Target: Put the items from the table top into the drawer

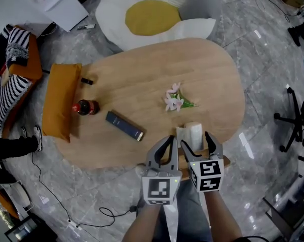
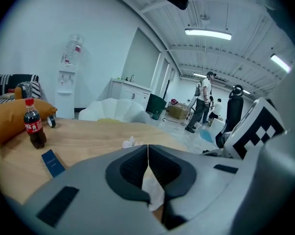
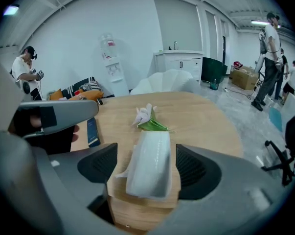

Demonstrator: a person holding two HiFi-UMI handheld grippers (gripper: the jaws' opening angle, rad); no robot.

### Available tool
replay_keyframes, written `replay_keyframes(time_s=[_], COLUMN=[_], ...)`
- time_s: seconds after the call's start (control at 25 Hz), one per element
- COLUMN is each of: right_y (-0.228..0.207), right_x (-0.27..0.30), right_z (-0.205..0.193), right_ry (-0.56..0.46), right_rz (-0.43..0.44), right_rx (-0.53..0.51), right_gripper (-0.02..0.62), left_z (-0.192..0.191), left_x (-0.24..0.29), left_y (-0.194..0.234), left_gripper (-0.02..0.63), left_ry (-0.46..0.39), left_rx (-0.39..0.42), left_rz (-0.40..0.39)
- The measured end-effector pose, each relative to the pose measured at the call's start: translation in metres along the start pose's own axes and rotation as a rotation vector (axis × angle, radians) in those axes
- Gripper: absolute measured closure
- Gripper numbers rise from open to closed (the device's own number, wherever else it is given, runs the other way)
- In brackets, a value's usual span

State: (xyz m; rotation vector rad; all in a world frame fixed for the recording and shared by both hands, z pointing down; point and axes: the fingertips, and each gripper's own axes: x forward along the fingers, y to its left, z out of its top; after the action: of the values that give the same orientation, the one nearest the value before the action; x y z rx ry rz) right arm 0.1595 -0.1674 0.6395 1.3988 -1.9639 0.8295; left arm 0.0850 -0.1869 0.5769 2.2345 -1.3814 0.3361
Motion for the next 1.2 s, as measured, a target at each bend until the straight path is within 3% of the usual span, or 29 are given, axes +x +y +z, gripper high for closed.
replay_keyframes(time_s=[0.48, 0.64, 0.88, 1.2], right_y=[-0.009, -0.011, -0.012, -0.017], right_x=[0.015, 0.018, 0.018, 0.017], right_z=[-0.017, -0.022, -0.023, -0.022], right_ry=[0.055, 0.082, 0.088, 0.089], right_rz=[-0.029, -0.049, -0.067, -0.075], right_rx=[0.003, -0.012, -0.017, -0.027], right_gripper=[0.236, 0.332, 0.421, 0.446], left_z=[-0.022, -0.026, -0.031, -0.031], left_x=[0.011, 0.011, 0.01, 0.012], left_y=[0.001, 0.005, 0.003, -0.003], left_gripper=[0.594, 0.594, 0.594, 0.594], left_ry=[0.036, 0.047, 0.062, 0.079], left_rx=[-0.013, -0.019, -0.018, -0.003], left_rz=[0.006, 0.015, 0.016, -0.005])
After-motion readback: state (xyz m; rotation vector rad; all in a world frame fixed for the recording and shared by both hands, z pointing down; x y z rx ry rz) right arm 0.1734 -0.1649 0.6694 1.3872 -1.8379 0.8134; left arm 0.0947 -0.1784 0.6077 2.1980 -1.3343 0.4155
